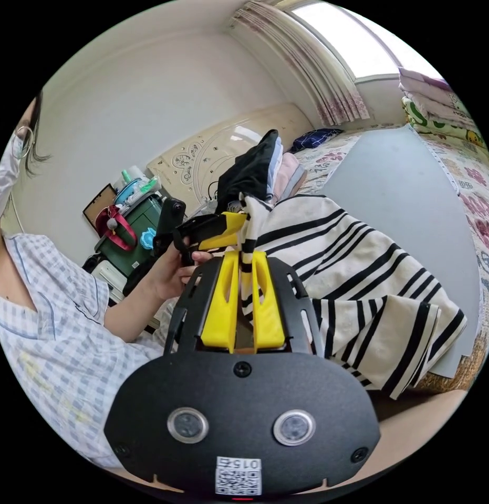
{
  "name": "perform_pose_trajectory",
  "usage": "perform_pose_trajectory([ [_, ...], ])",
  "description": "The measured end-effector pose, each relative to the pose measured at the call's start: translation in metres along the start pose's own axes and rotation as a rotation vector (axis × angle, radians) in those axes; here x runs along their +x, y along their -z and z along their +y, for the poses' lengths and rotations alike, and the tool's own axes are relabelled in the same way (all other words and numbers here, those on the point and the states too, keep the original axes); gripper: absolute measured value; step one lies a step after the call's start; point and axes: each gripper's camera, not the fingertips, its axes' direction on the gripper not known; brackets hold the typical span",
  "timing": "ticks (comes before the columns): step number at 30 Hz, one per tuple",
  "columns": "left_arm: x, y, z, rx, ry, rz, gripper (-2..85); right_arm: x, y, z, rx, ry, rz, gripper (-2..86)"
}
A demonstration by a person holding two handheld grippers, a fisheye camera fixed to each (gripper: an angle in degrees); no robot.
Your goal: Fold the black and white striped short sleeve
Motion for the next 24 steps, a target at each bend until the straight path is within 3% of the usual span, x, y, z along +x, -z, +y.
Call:
perform_pose_trajectory([
  [8, -0.002, 0.026, 0.003, -0.004, -0.017, -0.027, 6.1, -0.023, 0.01, -0.015, 0.082, -0.027, 0.007, 11.0],
  [12, 0.005, 0.035, 0.002, -0.02, -0.043, -0.048, 4.3, -0.047, -0.011, -0.027, 0.058, 0.004, -0.05, 7.7],
  [17, 0.009, 0.056, 0.002, -0.041, -0.03, -0.092, 1.5, -0.051, -0.002, -0.026, 0.134, -0.125, 0.051, 2.1],
  [24, 0.025, 0.134, -0.001, 0.081, -0.051, -0.244, -0.1, -0.079, 0.105, -0.016, 0.39, -0.128, 0.316, 0.7],
])
